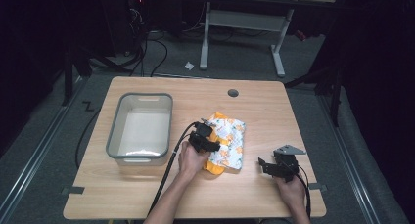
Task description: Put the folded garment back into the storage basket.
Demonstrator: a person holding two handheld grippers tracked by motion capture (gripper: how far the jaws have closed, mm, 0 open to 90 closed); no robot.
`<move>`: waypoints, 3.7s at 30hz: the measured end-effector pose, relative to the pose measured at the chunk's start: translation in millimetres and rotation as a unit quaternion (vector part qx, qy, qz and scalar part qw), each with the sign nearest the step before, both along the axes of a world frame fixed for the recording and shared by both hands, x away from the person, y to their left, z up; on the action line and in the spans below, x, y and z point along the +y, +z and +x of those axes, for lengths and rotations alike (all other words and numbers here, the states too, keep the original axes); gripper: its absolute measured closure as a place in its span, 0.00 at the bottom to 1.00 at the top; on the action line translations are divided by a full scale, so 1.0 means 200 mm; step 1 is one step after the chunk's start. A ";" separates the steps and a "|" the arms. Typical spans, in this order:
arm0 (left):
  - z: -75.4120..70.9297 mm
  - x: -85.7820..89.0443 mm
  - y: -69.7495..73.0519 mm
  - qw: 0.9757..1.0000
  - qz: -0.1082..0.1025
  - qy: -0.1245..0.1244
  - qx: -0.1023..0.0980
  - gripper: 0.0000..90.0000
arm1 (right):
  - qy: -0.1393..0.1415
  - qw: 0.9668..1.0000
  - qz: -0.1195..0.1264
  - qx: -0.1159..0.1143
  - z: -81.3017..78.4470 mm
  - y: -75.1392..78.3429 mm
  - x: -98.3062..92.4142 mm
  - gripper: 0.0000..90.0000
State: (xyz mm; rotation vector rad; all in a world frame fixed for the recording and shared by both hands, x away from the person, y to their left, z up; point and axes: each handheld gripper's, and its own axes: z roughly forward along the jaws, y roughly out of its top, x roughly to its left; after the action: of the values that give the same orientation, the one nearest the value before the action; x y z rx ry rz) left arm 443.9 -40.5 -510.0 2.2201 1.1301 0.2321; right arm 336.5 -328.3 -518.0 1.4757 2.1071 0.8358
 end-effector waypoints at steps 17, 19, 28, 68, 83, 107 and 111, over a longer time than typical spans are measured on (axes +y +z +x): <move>-0.04 -0.02 0.01 0.999 -0.024 -0.024 -0.001 0.78 | 0.001 1.000 0.000 0.000 0.00 0.00 0.00 0.31; -0.04 -0.02 0.01 0.999 -0.020 -0.026 -0.003 0.80 | 0.001 1.000 0.000 0.000 0.00 0.00 0.00 0.31; -0.06 -0.02 0.07 0.999 -0.029 -0.031 -0.015 0.81 | 0.002 1.000 0.000 0.000 0.00 0.00 0.00 0.31; -0.19 0.30 0.41 0.987 -0.152 -0.027 -0.054 0.82 | 0.002 1.000 0.000 0.000 0.00 0.00 0.00 0.31; -0.18 0.45 0.50 0.984 -0.165 -0.007 -0.065 0.82 | 0.003 1.000 0.000 0.000 0.00 0.00 0.00 0.31; -0.15 0.67 0.62 0.982 -0.162 0.016 -0.092 0.82 | 0.002 1.000 0.000 0.000 0.00 0.00 0.00 0.31; -0.14 0.70 0.66 0.982 -0.160 0.015 -0.101 0.82 | 0.002 1.000 0.000 0.000 0.00 0.00 0.00 0.31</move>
State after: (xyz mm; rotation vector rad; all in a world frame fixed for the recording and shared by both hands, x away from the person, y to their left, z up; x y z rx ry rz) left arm 415.6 98.7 -378.8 1.8528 1.0116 0.2616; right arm 336.4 -328.0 -518.0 1.4729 2.1114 0.8374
